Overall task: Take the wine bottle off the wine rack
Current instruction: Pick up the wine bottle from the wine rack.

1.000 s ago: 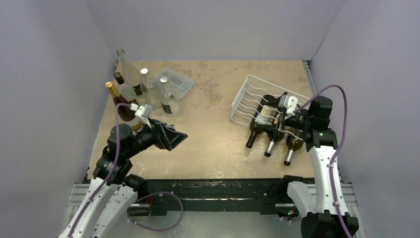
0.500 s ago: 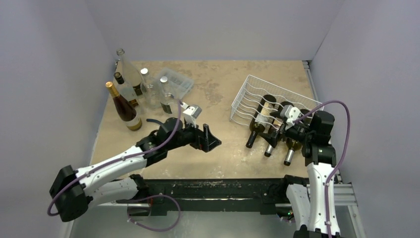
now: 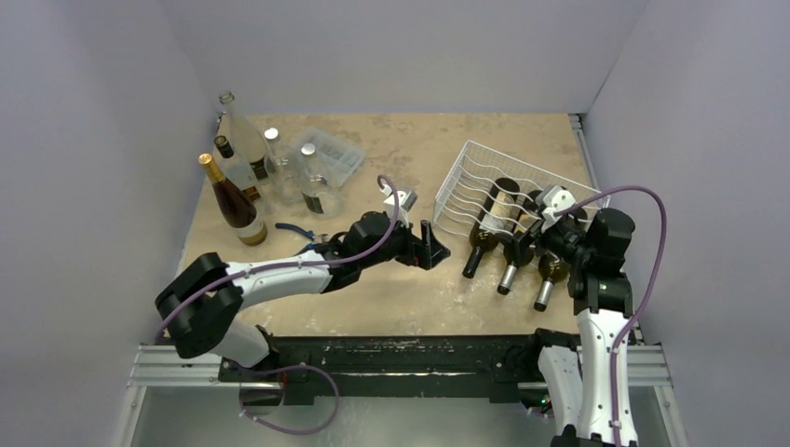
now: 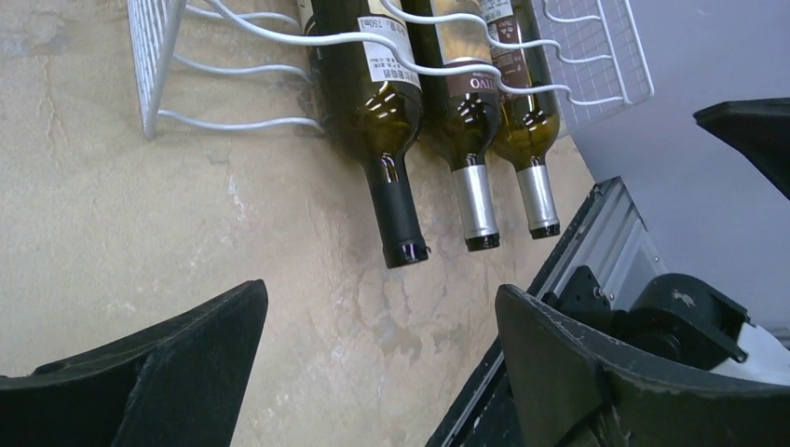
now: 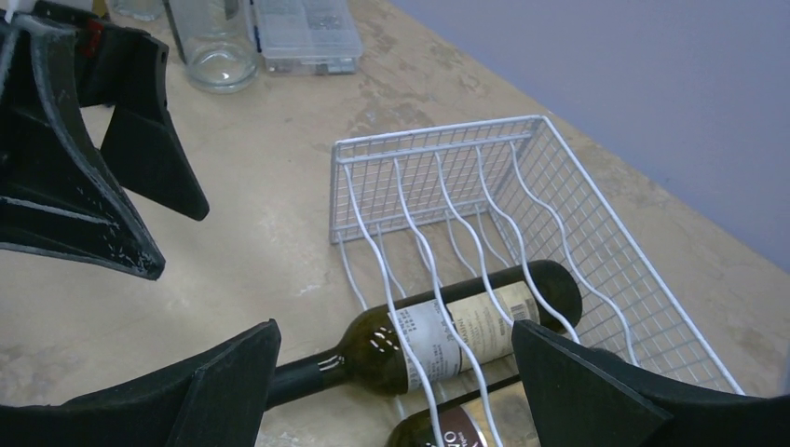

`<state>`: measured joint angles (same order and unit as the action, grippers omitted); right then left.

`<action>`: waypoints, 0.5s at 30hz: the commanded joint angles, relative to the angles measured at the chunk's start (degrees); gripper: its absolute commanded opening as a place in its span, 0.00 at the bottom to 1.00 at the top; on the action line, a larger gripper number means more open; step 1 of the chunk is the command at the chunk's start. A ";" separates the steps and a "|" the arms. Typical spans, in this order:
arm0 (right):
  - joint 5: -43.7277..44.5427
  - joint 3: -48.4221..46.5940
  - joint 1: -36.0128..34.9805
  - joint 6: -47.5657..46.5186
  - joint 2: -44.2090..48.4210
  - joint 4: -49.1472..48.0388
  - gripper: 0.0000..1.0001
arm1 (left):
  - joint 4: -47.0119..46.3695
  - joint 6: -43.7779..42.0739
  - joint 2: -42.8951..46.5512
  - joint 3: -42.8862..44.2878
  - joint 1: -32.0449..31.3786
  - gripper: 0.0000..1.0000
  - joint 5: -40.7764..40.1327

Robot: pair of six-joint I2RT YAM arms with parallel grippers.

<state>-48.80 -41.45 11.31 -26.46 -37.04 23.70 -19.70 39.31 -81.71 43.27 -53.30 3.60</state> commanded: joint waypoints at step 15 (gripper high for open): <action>4.69 0.50 0.29 4.40 1.53 -4.19 0.99 | -11.70 16.81 -23.98 13.29 -4.10 0.92 -8.64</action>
<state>-44.47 -41.10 11.31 -23.20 -36.21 21.52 -28.23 50.52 -103.83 53.23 -55.88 0.56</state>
